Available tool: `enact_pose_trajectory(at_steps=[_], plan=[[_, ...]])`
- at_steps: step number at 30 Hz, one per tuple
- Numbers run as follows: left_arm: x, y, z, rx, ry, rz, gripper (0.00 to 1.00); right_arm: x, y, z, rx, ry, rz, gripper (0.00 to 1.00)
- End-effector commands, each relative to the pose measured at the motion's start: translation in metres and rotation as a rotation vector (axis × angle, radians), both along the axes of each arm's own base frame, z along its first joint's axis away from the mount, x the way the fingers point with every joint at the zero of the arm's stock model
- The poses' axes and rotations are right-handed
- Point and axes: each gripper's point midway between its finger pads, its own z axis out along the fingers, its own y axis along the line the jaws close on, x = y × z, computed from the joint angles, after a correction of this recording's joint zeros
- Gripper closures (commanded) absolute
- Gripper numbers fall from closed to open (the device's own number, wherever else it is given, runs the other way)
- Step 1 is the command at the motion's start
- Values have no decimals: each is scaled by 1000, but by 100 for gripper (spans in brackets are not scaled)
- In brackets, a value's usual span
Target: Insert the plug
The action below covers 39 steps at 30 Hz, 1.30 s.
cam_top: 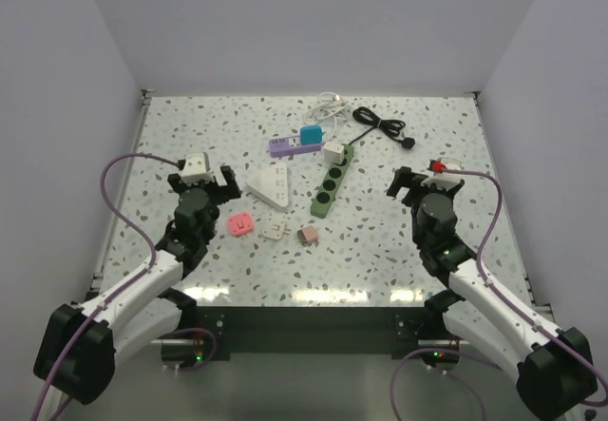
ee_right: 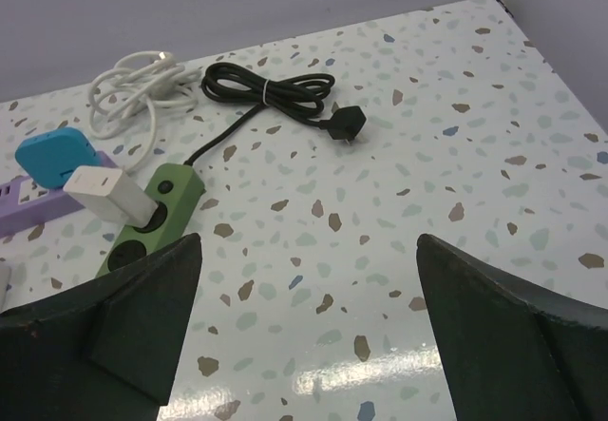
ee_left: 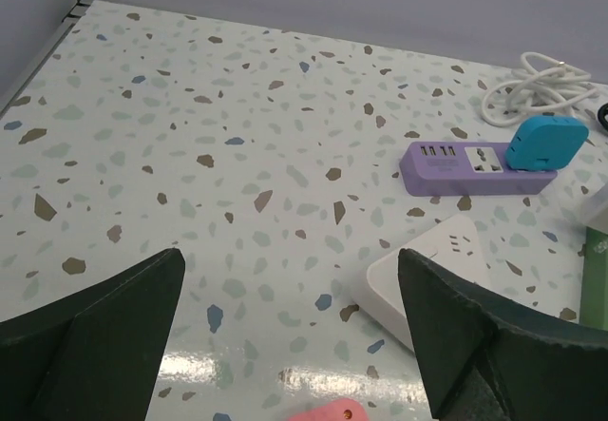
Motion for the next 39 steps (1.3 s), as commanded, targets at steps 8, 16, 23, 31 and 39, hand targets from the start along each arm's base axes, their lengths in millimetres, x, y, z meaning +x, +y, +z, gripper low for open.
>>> enact_pose_trajectory(at_steps=[8, 16, 23, 31, 39], plan=[[15, -4, 2, 21, 34, 16, 0, 4, 2, 7, 12, -15, -3, 2], [-18, -105, -9, -9, -46, -512, 0, 10, 13, 1, 0, 15, 47, 2], [-90, -200, -49, 97, -21, -1007, 3, 13, 20, -2, -10, 35, 83, 2], [-112, -237, -77, 168, 53, -1190, 3, 12, 23, -1, -9, 33, 97, 2], [-105, -242, -101, 206, 116, -1168, 4, 13, 26, 1, -7, 27, 115, 2]])
